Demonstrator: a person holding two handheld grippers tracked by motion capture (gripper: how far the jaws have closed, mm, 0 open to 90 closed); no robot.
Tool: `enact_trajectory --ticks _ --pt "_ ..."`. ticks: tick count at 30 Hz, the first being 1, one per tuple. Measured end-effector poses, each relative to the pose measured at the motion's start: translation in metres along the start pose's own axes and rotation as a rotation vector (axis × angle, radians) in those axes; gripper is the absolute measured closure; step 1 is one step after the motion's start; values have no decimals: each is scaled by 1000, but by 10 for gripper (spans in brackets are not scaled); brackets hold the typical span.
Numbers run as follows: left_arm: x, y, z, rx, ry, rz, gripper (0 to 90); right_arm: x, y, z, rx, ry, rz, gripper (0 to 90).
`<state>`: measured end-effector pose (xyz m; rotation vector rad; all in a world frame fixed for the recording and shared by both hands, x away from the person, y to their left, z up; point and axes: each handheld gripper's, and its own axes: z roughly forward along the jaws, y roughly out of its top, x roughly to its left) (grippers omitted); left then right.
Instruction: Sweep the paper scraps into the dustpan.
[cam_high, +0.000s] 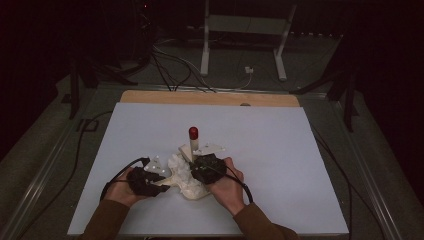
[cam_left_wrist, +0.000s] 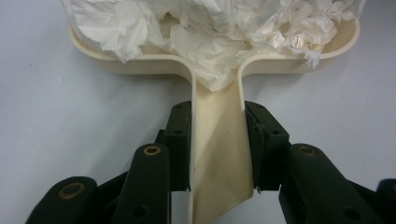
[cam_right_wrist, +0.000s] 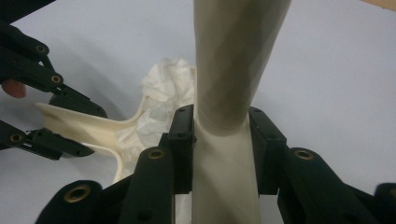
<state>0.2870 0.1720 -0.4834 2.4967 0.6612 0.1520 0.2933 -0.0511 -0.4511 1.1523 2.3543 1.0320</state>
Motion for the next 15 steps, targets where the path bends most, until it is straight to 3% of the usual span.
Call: enact_trajectory --ticks 6,15 --pt "0 -5 2 -35 9 -15 667 -9 3 -5 -1 4 -26 671" --pt "0 -16 1 -99 32 -37 667 -28 11 -14 -23 30 10 671"
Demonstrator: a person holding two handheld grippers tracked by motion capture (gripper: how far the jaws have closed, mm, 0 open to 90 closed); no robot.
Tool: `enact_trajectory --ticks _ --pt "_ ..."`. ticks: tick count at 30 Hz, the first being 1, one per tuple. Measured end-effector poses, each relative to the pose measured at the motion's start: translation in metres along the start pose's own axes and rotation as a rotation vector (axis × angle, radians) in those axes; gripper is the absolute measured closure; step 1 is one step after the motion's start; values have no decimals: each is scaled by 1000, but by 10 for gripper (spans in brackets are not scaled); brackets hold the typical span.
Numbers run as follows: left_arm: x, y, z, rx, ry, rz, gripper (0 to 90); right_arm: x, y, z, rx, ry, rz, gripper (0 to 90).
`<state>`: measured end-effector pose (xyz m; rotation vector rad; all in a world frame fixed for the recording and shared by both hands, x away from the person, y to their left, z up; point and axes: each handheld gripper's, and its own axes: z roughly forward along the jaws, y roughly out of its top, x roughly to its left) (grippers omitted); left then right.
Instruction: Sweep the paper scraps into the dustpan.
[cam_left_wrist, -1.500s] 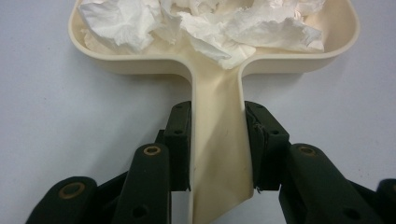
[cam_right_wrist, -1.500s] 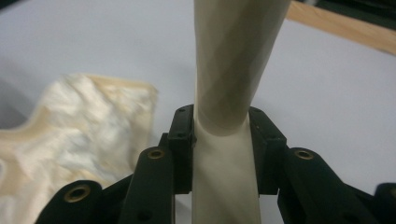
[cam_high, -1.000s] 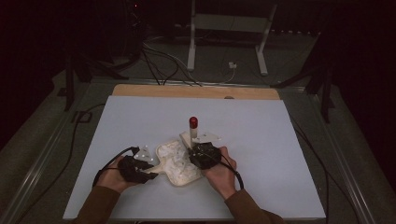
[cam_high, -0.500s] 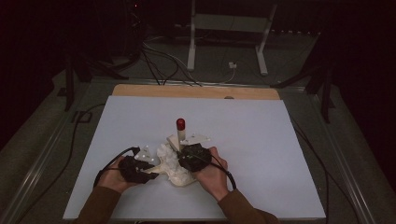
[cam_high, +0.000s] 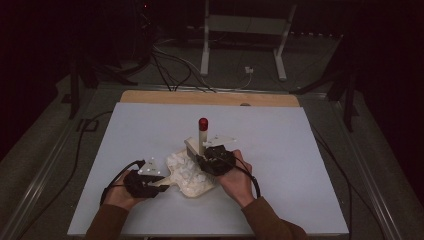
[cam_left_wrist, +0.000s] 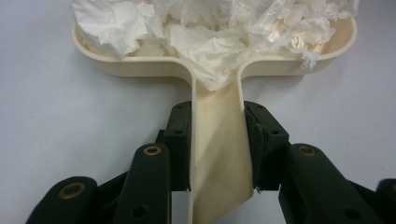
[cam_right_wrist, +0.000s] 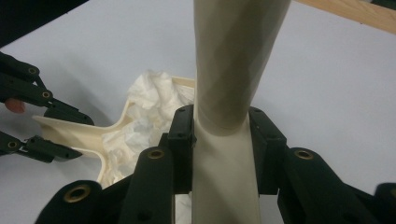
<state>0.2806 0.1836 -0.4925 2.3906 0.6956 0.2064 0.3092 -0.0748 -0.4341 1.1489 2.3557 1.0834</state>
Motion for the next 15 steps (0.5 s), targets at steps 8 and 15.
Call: enact_trajectory --ticks 8,15 --pt "1 -3 -4 -39 10 -7 667 -14 8 -13 -57 -20 41 671" --pt "2 -4 -5 -56 16 -16 667 -25 10 -17 -69 -40 42 671"
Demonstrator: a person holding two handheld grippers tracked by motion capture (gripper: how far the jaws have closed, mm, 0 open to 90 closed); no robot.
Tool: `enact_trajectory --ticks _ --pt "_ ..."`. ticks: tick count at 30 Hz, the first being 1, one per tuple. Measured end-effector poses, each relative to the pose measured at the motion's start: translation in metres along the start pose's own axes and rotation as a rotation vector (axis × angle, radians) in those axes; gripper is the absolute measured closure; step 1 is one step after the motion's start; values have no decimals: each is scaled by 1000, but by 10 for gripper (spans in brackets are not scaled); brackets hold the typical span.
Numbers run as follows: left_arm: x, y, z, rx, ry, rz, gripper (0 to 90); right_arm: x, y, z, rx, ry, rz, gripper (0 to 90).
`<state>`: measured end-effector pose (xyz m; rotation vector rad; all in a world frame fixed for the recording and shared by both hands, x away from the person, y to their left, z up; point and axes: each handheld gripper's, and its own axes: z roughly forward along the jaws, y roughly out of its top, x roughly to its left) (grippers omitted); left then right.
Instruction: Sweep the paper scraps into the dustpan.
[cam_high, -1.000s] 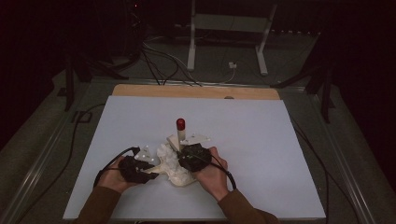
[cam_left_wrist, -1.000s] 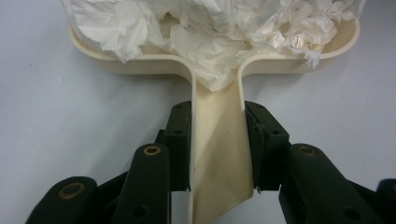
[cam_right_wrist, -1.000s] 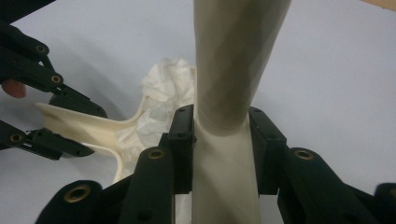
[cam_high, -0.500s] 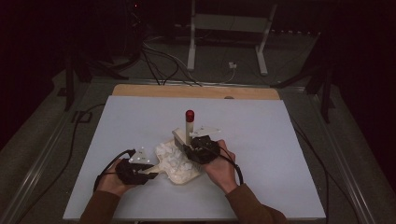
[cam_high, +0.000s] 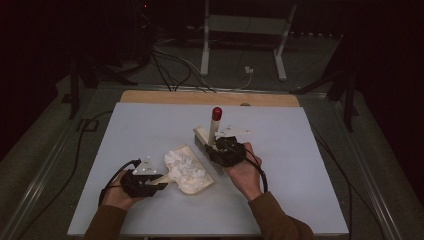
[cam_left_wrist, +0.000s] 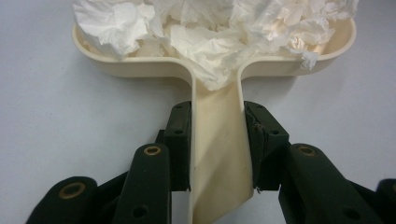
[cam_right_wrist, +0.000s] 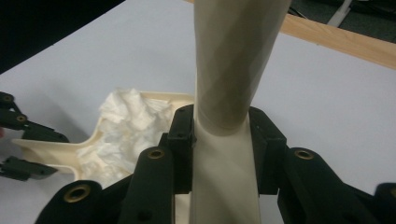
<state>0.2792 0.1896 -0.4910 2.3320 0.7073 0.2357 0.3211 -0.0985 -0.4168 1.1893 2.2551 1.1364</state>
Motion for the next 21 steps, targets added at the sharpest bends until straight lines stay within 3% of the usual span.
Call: enact_trajectory --ticks 21 --pt "5 -2 -15 -60 46 -53 666 -28 -6 5 6 -30 -44 671"
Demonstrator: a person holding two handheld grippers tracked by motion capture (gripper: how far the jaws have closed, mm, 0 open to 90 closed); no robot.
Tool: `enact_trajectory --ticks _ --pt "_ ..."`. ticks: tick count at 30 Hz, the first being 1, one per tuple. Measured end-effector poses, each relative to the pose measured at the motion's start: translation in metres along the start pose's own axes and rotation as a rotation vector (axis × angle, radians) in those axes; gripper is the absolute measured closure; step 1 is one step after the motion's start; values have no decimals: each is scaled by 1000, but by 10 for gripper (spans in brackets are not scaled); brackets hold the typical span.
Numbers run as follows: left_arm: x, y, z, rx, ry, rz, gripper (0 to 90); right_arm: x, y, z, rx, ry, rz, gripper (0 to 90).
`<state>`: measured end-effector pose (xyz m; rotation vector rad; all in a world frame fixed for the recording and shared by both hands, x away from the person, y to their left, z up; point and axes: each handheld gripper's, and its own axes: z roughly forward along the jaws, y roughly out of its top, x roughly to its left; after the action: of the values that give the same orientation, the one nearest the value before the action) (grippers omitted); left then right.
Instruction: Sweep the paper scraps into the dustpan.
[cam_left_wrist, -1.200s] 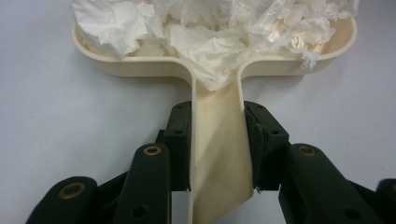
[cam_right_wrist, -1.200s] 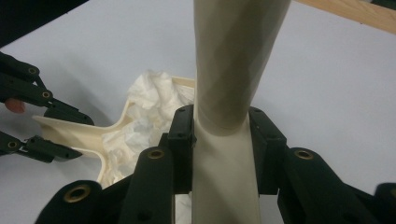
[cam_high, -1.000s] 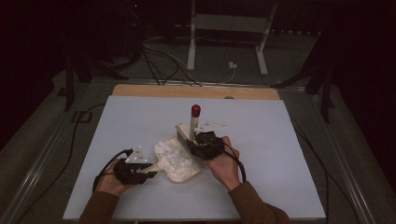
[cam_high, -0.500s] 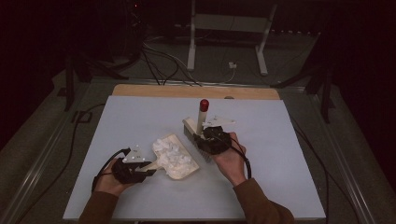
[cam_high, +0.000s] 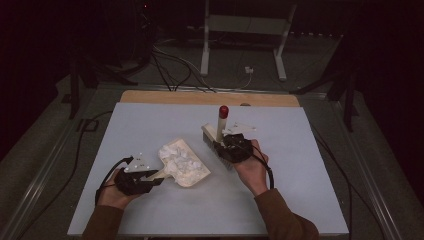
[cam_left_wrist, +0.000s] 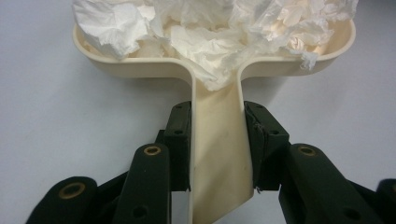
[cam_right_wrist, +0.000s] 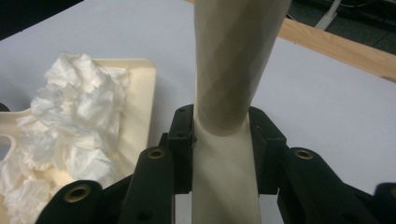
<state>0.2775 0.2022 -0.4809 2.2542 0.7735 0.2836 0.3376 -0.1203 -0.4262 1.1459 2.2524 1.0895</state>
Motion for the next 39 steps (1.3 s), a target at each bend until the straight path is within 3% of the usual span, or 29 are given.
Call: enact_trajectory --ticks 22,25,29,39 --pt "3 1 -17 -31 84 -44 666 -31 -11 -10 -3 13 -62 672" --pt "4 1 -17 -24 101 -60 666 -35 -14 -10 14 45 -81 672" --pt "6 0 -18 -29 120 -81 666 -38 -17 -11 33 47 -117 671" --pt "8 -3 -24 -59 206 -153 665 -46 -28 -19 73 63 -142 672"
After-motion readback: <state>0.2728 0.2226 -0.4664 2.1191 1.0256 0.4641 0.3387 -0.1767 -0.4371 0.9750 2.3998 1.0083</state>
